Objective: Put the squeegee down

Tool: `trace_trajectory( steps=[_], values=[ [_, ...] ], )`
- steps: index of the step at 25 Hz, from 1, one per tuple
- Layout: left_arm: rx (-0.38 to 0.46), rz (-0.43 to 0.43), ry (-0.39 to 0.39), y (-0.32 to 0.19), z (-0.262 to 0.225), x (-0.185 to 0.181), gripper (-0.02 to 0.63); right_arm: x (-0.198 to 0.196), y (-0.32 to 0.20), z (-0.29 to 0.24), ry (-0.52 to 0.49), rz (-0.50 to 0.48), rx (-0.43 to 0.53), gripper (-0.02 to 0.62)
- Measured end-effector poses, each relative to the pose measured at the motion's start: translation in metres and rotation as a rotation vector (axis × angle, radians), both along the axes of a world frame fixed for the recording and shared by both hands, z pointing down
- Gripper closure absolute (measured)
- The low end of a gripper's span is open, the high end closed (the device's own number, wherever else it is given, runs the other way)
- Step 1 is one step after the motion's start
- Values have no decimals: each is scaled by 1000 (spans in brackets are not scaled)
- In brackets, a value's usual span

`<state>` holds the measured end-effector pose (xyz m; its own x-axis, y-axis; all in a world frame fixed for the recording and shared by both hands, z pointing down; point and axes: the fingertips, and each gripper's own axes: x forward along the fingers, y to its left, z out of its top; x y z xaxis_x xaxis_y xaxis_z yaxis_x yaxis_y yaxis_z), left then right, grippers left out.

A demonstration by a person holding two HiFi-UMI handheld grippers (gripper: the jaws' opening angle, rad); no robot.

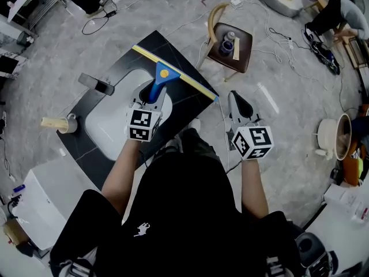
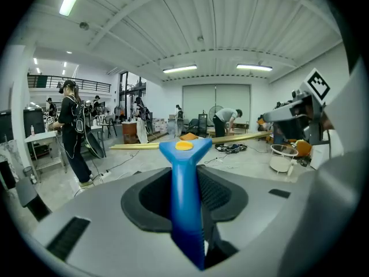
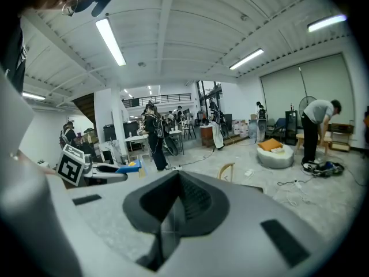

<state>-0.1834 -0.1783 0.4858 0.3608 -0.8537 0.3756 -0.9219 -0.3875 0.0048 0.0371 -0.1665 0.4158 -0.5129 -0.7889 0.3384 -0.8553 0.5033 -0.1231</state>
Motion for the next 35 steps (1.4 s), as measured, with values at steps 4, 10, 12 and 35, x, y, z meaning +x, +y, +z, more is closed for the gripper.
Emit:
trace_trajectory(
  steps=[4, 10, 12, 35],
  values=[
    [-41, 14, -33, -13, 21, 8, 474, 7, -13, 9, 5, -2, -19, 594],
    [-75, 56, -87, -33, 44, 18, 474, 16, -33, 26, 10, -4, -56, 594],
    [-90, 74, -101, -39, 53, 20, 474, 19, -39, 32, 14, -5, -68, 594],
    [-229, 213, -236, -89, 154, 49, 474, 56, -67, 95, 44, 33, -212, 594]
  ],
)
